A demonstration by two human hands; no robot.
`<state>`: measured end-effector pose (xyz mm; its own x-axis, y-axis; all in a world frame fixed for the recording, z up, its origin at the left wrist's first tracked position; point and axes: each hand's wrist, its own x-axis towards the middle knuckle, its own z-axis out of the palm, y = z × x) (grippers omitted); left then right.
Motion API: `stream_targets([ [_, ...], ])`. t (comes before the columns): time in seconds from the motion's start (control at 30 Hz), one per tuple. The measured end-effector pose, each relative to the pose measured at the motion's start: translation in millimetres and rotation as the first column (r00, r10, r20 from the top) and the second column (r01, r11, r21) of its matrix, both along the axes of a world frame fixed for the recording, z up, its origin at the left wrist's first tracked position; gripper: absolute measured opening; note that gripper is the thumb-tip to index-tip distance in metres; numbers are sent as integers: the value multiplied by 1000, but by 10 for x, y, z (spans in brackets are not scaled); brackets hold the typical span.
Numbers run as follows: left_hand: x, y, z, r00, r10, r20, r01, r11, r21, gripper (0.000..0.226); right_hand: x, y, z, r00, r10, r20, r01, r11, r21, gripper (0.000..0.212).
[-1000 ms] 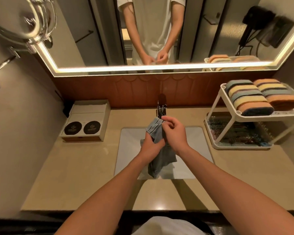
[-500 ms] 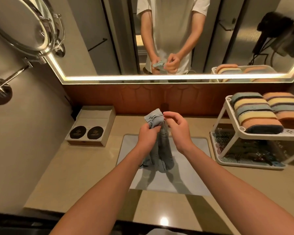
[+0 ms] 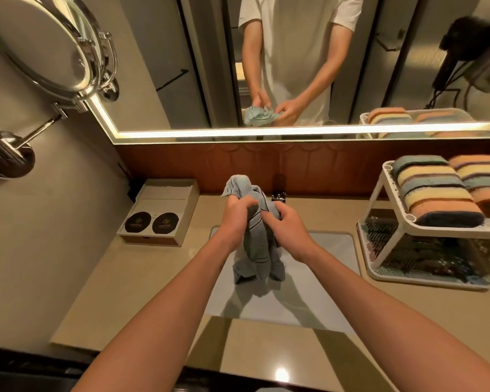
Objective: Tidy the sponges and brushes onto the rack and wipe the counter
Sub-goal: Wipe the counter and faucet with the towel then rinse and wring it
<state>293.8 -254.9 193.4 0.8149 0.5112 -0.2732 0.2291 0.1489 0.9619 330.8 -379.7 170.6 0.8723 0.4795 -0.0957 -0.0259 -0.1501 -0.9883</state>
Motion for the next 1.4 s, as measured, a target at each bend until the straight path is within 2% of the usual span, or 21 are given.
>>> stream_targets([
  [0.07, -63, 66, -109, 999, -38, 9, 39, 997, -64, 60, -15, 61, 42, 998, -62, -5, 62, 997, 41, 16],
  [0.13, -198, 63, -195, 989, -147, 36, 150, 983, -111, 52, -19, 120, 99, 993, -109, -47, 113, 989, 99, 10],
  [0.17, -274, 50, -258, 977, -212, 29, 214, 972, -97, 50, -13, 158, 126, 990, -123, -65, 131, 983, 126, 11],
  [0.23, -407, 18, -403, 960, -280, -23, 279, 959, -53, 60, -17, 219, 211, 986, -135, -95, 150, 973, 175, 12],
  [0.27, -444, -1, -459, 966, -255, -33, 254, 967, -23, 63, -22, 249, 262, 983, -144, -109, 163, 968, 190, 11],
  [0.33, -445, -16, -583, 979, -203, -10, 204, 979, 30, 52, -20, 285, 334, 973, -174, -152, 206, 949, 237, 11],
  [0.4, -429, -20, -633, 969, -246, -7, 246, 965, 86, 50, -26, 302, 397, 959, -193, -210, 249, 925, 287, 15],
  [0.47, -395, 4, -702, 961, -271, -60, 276, 956, 101, 57, -17, 302, 468, 945, -210, -249, 286, 903, 322, 18],
  [0.63, -306, 153, -774, 948, -275, -159, 293, 950, 103, 43, 20, 271, 698, 898, -210, -387, 378, 820, 431, 17],
  [0.73, -247, 282, -695, 945, -299, -135, 318, 937, 144, 29, 83, 219, 767, 880, -259, -398, 431, 787, 441, 18],
  [0.8, -217, 367, -616, 955, -273, -115, 288, 946, 148, 30, 118, 169, 742, 869, -330, -369, 472, 777, 416, 20],
  [0.87, -186, 451, -561, 971, -218, -98, 231, 962, 144, 32, 164, 102, 648, 863, -399, -310, 495, 792, 357, 20],
  [1.0, -128, 558, -464, 975, -202, -96, 216, 960, 177, 29, 168, -40, 362, 860, -448, -243, 485, 866, 121, 21],
  [1.1, -103, 578, -377, 970, -230, -77, 241, 948, 208, 19, 111, -94, 168, 882, -420, -211, 400, 907, -135, 18],
  [1.2, -70, 588, -329, 964, -250, -88, 264, 933, 242, 19, 50, -152, 61, 917, -327, -228, 219, 890, -399, 12],
  [1.27, -55, 584, -272, 949, -291, -121, 314, 908, 277, 25, 34, -152, -14, 936, -258, -239, 90, 833, -546, 26],
  [1.33, -43, 565, -207, 919, -359, -163, 394, 852, 345, 30, 33, -93, -76, 961, -228, -155, 73, 753, -654, 48],
  [1.4, -21, 532, -163, 871, -441, -218, 491, 756, 434, 33, 27, 8, -88, 986, -164, -38, 107, 783, -613, 67],
])
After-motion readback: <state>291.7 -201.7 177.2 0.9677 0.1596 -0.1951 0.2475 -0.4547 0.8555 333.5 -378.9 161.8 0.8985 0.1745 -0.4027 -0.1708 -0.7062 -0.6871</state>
